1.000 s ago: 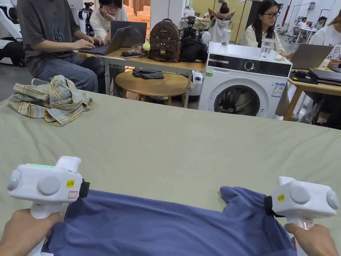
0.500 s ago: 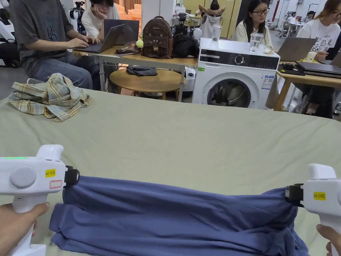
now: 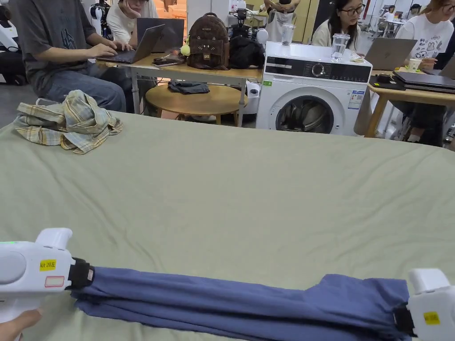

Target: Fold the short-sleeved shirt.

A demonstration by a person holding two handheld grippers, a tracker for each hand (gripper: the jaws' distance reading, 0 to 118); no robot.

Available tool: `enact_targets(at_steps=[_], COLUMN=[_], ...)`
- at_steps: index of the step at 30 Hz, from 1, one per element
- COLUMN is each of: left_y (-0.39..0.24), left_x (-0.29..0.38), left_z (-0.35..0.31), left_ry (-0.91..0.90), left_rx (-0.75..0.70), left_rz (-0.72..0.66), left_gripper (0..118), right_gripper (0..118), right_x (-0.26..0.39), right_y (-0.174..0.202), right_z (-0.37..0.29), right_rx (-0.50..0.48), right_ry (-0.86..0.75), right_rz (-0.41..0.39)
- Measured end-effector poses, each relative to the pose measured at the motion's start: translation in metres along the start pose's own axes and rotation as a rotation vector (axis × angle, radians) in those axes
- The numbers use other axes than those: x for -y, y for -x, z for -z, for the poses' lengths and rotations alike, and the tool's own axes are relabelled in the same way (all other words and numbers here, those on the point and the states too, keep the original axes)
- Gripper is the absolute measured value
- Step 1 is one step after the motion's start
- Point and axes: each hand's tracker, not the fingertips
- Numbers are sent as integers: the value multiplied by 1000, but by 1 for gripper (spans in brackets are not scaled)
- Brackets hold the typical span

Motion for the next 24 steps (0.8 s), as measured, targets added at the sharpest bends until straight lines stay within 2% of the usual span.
enact_targets(at_steps=[6, 13, 14, 15, 16, 17, 19, 24], left_y=[-1, -12, -14, -17, -21, -27, -38, -65], left_x=[16, 14, 13, 12, 11, 9, 6, 3], left_z=[16, 19, 14, 10, 5, 0, -8, -25], left_ry=[60, 48, 42, 15, -5, -32, -110, -295], left_rx=[-29, -83, -79, -64, -54, -61, -79, -28], left_rz=[11, 21, 14, 10, 12, 21, 44, 76], left_gripper=[0, 0, 2, 11, 27, 36, 44, 45], right_gripper=[0, 2, 9, 24, 43, 50, 51, 51], right_x=[17, 13, 13, 11, 10, 8, 3, -9], right_y=[6, 12, 14, 15, 17, 19, 23, 44], right_z=[34, 24, 17, 10, -1, -11, -29, -61], right_rx=[15, 57, 62, 81, 100, 100, 95, 79], right_ry=[59, 38, 21, -13, -49, -82, -150, -408], right_rz=[3, -9, -8, 4, 12, 19, 46, 106])
